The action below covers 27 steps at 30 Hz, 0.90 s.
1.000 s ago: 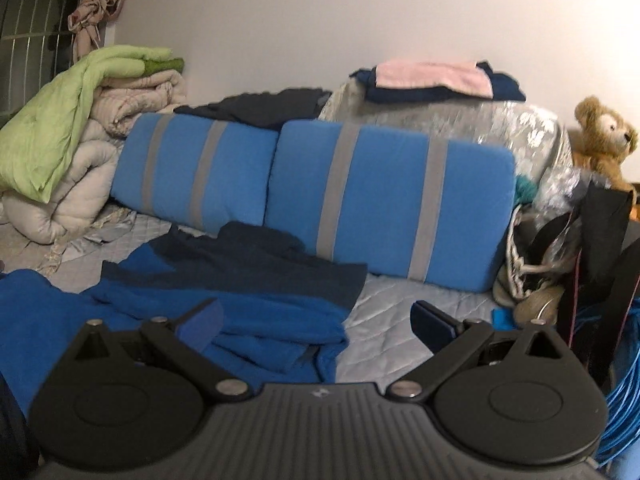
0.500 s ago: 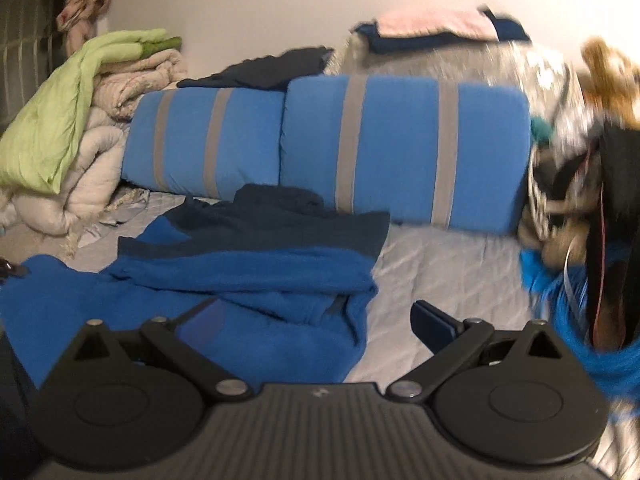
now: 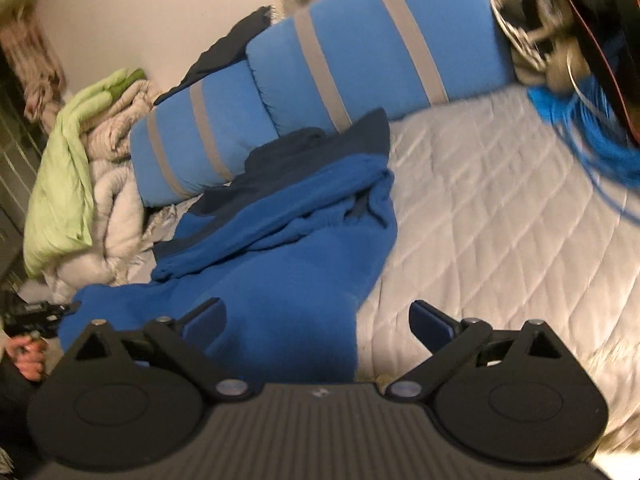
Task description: Fold clothes
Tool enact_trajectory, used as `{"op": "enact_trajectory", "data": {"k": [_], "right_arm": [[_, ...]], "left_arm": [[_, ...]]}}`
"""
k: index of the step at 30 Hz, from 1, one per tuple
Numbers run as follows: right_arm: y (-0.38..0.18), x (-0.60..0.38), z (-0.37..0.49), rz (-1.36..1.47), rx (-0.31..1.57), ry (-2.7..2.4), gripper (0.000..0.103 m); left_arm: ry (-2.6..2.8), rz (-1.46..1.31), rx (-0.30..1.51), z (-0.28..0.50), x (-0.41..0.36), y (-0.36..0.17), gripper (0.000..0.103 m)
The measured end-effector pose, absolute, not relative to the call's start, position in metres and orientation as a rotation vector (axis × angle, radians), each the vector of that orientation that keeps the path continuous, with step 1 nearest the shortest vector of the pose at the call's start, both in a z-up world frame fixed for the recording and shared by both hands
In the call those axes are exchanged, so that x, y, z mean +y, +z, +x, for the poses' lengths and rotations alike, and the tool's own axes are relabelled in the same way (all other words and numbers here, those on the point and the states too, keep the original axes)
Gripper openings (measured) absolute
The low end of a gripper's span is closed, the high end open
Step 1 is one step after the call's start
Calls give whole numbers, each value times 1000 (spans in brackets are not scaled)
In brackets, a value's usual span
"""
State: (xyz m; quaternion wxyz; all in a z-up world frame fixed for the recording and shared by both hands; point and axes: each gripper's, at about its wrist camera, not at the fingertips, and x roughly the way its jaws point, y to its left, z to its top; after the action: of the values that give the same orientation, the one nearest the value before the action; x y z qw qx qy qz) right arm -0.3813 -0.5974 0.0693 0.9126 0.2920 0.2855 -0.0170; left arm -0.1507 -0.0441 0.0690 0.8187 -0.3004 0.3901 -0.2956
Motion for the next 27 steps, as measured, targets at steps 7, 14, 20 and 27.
{"op": "enact_trajectory", "data": {"k": [7,14,20,27], "right_arm": [[46,-598,-389,700,583,9,99],[8,-618,-391,965,525,143,87],[-7,-620,-393,1089,473,277,53],[22,-615,-397,1014,493,245,12]], "left_arm": [[-614,-630,837,-151,-46,71,17],[-615,-644,830,-151,-44,69,17],[-608,-713,827,-151,-39,63,17],[-604,-768,819,-155,-37,65,15]]}}
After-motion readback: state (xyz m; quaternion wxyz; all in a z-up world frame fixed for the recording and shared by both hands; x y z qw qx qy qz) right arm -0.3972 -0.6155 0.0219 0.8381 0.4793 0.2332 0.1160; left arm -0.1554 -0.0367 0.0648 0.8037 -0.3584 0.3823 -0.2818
